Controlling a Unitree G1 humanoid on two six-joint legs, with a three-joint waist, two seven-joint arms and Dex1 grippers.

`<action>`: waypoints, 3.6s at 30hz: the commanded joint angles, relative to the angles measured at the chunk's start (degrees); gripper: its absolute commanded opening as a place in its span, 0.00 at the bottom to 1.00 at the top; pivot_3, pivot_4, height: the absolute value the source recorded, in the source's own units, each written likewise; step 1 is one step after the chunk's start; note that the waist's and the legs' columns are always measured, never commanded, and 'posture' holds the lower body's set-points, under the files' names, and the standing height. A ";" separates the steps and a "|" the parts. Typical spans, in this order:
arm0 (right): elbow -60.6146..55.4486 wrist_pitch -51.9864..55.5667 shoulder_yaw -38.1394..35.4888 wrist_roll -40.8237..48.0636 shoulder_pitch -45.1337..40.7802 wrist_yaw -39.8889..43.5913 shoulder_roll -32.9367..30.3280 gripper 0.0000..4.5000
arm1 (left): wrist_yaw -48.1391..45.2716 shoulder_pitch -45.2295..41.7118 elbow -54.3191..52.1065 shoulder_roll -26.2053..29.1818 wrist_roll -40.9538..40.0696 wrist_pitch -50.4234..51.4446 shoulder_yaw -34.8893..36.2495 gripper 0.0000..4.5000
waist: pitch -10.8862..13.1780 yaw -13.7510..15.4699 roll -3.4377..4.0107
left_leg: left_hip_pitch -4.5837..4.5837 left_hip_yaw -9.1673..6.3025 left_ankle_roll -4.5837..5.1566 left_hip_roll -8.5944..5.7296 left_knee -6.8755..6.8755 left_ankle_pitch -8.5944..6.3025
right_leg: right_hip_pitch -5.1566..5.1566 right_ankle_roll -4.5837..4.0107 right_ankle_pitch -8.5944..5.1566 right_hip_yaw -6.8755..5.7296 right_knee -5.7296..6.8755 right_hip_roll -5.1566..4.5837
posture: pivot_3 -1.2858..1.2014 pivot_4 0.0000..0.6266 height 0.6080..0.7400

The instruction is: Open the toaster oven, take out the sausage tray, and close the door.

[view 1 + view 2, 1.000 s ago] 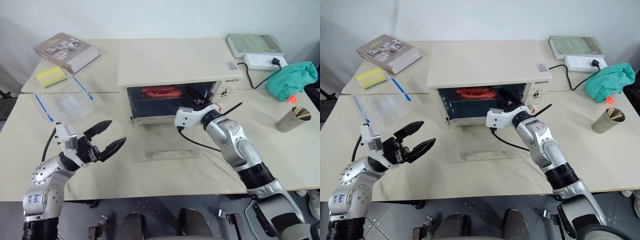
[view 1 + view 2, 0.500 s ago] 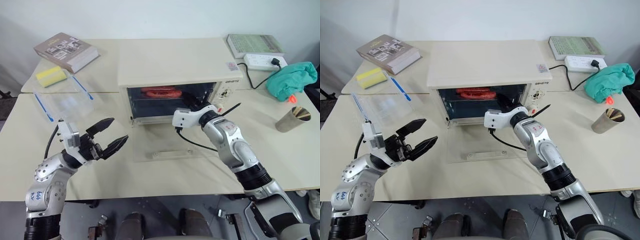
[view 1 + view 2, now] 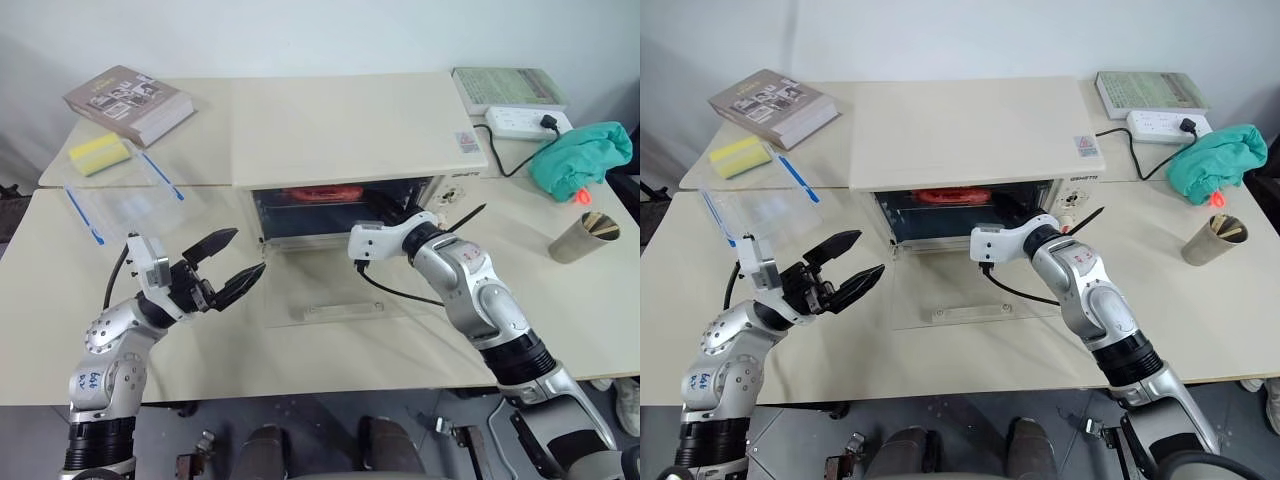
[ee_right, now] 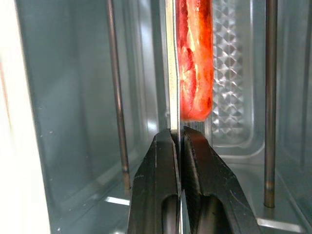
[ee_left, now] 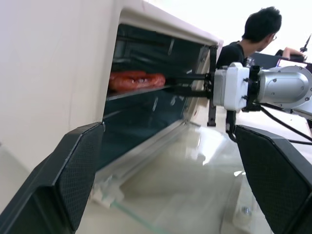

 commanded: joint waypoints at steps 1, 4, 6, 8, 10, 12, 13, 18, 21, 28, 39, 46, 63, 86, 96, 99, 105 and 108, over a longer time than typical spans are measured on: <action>-5.36 -1.59 -1.82 2.39 0.82 2.12 -1.55 0.01 | -0.21 -1.29 0.80 -1.01 1.33 -1.96 -1.31 1.00 | 0.00 0.11 0.00 | 0.00 -0.01 0.00 0.00 -0.02 0.00 | 0.00 0.00 0.00 -0.01 0.00 0.00 | 0.52 0.24 1.00; -6.63 -1.48 -1.84 2.64 1.48 2.63 -1.81 0.01 | -0.44 -2.59 2.04 -1.76 1.70 -2.62 -2.14 1.00 | 0.00 0.14 0.00 | 0.00 -0.01 0.00 0.00 -0.04 0.00 | 0.00 0.00 0.00 -0.03 -0.02 0.00 | 0.52 0.24 1.00; -6.82 -1.27 -1.89 2.60 1.65 2.70 -1.58 0.01 | -0.65 -3.59 2.92 -2.21 1.68 -2.87 -2.48 1.00 | 0.00 0.07 0.00 | 0.00 -0.01 0.00 0.00 -0.05 0.00 | 0.00 0.00 0.00 -0.03 -0.03 0.00 | 0.52 0.24 1.00; -7.00 -1.20 -2.19 2.40 2.07 2.39 -1.70 0.01 | -0.98 -5.11 4.13 -2.35 1.89 -3.02 -2.82 1.00 | 0.00 0.13 0.00 | 0.00 -0.01 0.00 0.00 -0.09 0.00 | 0.00 0.00 0.00 -0.03 -0.04 0.01 | 0.52 0.24 1.00; -7.78 -1.55 -2.56 2.52 3.07 2.32 -2.20 0.01 | -1.09 -6.24 5.07 -2.26 1.94 -3.02 -2.83 1.00 | 0.00 0.17 0.00 | 0.00 -0.01 0.00 0.00 -0.08 0.00 | 0.00 0.00 0.00 -0.04 -0.04 0.00 | 0.52 0.24 1.00; -9.39 -1.97 -2.76 2.81 4.57 2.98 -2.66 0.01 | -1.00 -7.14 5.85 -2.29 1.47 -2.93 -2.47 1.00 | 0.00 0.18 0.00 | 0.00 -0.01 0.00 0.00 -0.09 0.00 | 0.00 0.00 0.00 -0.04 -0.05 0.00 | 0.52 0.24 1.00; -10.53 -2.09 -2.90 3.03 5.66 3.46 -2.86 0.01 | -0.95 -7.56 6.21 -2.29 1.20 -2.84 -2.21 1.00 | 0.00 0.19 0.00 | 0.00 -0.01 0.00 -0.01 -0.12 0.00 | 0.00 0.00 0.00 -0.04 -0.07 0.00 | 0.52 0.24 1.00; -16.48 -1.64 -4.32 3.39 11.36 5.00 -3.84 0.01 | -1.20 -8.74 7.10 -1.59 -0.08 -1.86 -0.97 1.00 | 0.00 0.23 -0.01 | 0.00 -0.01 0.00 -0.01 -0.16 0.00 | 0.00 0.01 0.00 -0.08 -0.10 0.00 | 0.52 0.24 1.00; -19.38 -1.18 -5.42 3.53 13.68 5.98 -3.91 0.01 | -1.33 -9.30 7.53 -1.47 -0.37 -1.09 -0.62 1.00 | 0.00 0.28 -0.01 | 0.00 -0.01 0.00 -0.01 -0.16 0.00 | 0.00 0.00 0.00 -0.08 -0.11 0.00 | 0.52 0.24 1.00; -26.01 -1.14 -9.03 4.19 20.69 8.71 -6.08 0.01 | -1.87 -9.35 8.01 -0.66 -1.36 1.30 0.37 1.00 | 0.00 0.62 -0.01 | 0.00 -0.02 0.00 -0.01 -0.15 0.00 | 0.01 0.00 0.00 -0.08 -0.11 0.00 | 0.52 0.24 1.00; -31.55 -4.32 -14.09 4.98 28.78 7.60 -8.11 0.01 | -4.47 -6.20 6.08 2.82 -3.68 6.77 0.74 1.00 | -0.01 2.19 -0.02 | 0.00 -0.02 0.01 -0.03 -0.10 0.00 | 0.04 0.00 0.00 -0.07 -0.17 0.00 | 0.52 0.24 1.00; -32.60 -7.76 -17.17 6.45 32.02 6.73 -9.50 0.01 | -4.71 -3.99 4.12 4.18 -6.91 13.50 1.25 1.00 | -0.01 2.83 -0.02 | 0.00 -0.02 0.01 -0.03 -0.09 0.00 | 0.04 0.00 0.00 -0.07 -0.17 0.00 | 0.52 0.24 1.00; -28.66 -8.65 -15.70 5.38 28.20 6.25 -7.60 0.01 | -7.81 -12.72 6.35 0.27 -5.00 10.06 -3.53 1.00 | -0.01 2.92 -0.03 | -0.01 0.00 0.01 -0.03 -0.08 0.00 | 0.05 0.00 0.00 -0.07 -0.19 0.01 | 0.52 0.24 1.00; -33.08 -8.93 -18.93 5.42 34.16 6.44 -7.54 0.01 | -9.31 -25.02 23.07 -3.39 -0.47 1.99 -2.78 1.00 | 0.00 3.04 -0.04 | -0.05 0.01 0.03 -0.05 0.23 0.01 | 0.09 0.00 0.00 -0.06 -0.04 0.02 | 0.52 0.24 1.00; -37.25 -12.08 -21.52 6.23 39.71 5.58 -8.12 0.01 | -5.82 -17.91 15.19 2.72 -7.94 20.78 0.12 1.00 | 0.00 3.03 -0.05 | -0.05 -0.03 0.03 -0.04 0.19 0.00 | 0.07 0.00 0.00 -0.05 -0.05 0.02 | 0.52 0.24 1.00; -37.72 -13.31 -22.26 6.72 40.47 4.96 -8.06 0.01 | 0.32 -16.64 12.68 7.50 -18.74 42.89 2.24 1.00 | 0.00 2.86 -0.05 | -0.03 -0.04 0.03 -0.02 0.21 0.00 | 0.08 0.00 0.00 -0.02 0.01 0.02 | 0.52 0.24 1.00; -36.83 -17.51 -22.56 9.26 39.83 5.58 -10.26 0.01 | 13.10 -19.78 13.78 10.00 -32.82 70.07 5.30 1.00 | 0.01 2.88 -0.07 | 0.00 -0.20 0.03 0.00 0.21 0.00 | 0.09 0.00 0.00 -0.01 0.11 0.01 | 0.52 0.24 1.00; -36.14 -18.48 -22.41 10.37 39.42 5.95 -10.91 0.01 | 18.63 -22.04 15.43 7.95 -35.12 74.33 7.06 1.00 | 0.01 2.92 -0.07 | 0.00 -0.19 0.01 -0.01 0.23 0.00 | 0.10 0.00 0.00 -0.01 0.13 0.02 | 0.52 0.24 1.00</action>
